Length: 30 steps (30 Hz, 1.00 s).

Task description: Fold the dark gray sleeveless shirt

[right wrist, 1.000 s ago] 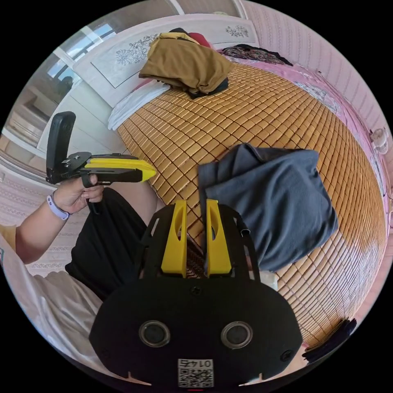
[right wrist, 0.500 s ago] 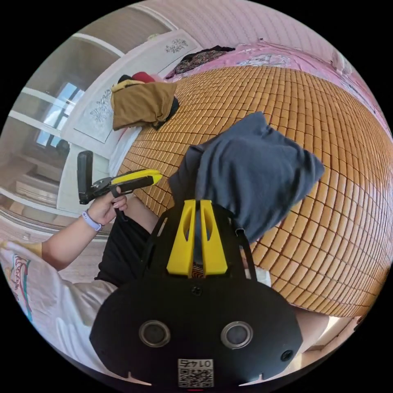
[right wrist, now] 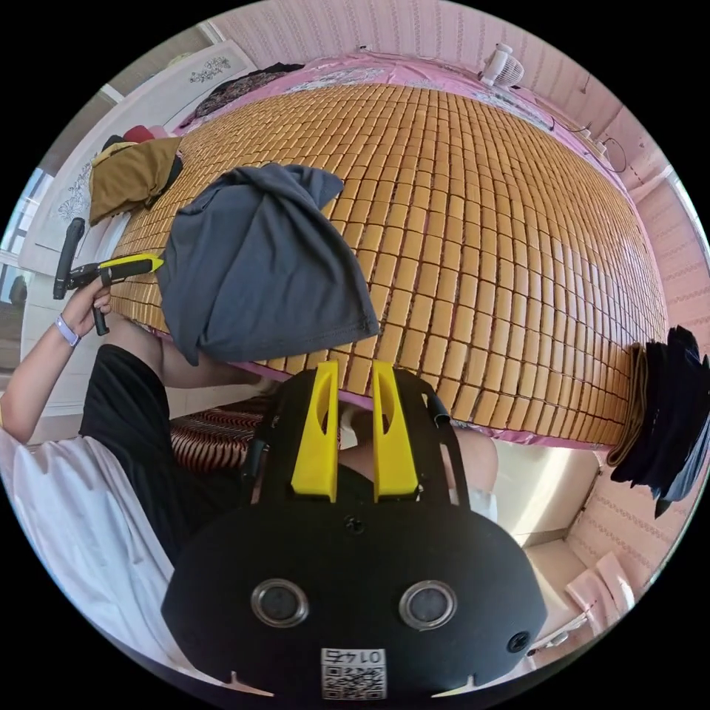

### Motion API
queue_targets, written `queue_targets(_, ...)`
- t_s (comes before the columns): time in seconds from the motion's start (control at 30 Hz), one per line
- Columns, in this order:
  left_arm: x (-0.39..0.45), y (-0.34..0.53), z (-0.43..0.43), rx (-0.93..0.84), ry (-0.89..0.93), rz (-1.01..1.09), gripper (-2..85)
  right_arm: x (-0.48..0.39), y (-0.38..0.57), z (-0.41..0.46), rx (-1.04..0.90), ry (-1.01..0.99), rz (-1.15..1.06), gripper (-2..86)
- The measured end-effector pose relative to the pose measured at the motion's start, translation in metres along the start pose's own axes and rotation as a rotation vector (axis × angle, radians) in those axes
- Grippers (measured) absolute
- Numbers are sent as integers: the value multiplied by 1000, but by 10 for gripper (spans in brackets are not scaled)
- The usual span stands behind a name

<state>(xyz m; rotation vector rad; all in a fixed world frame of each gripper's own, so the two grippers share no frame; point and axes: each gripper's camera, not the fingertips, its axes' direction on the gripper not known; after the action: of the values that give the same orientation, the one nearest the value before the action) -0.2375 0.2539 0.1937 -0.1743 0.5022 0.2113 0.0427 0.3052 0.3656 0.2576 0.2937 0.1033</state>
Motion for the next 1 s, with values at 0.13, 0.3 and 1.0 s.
queue_targets(0.13,13,5,-5,36,-11,0,82,11,-1,5,66,-28,72,92)
queue_targets(0.3,34,9,-5,84,-32,38,106,10,8,20,86,65,84,81)
queue_targets(1.0,80,116,-117,337,193,103,-6,98,118,-47,272,-276,162,5)
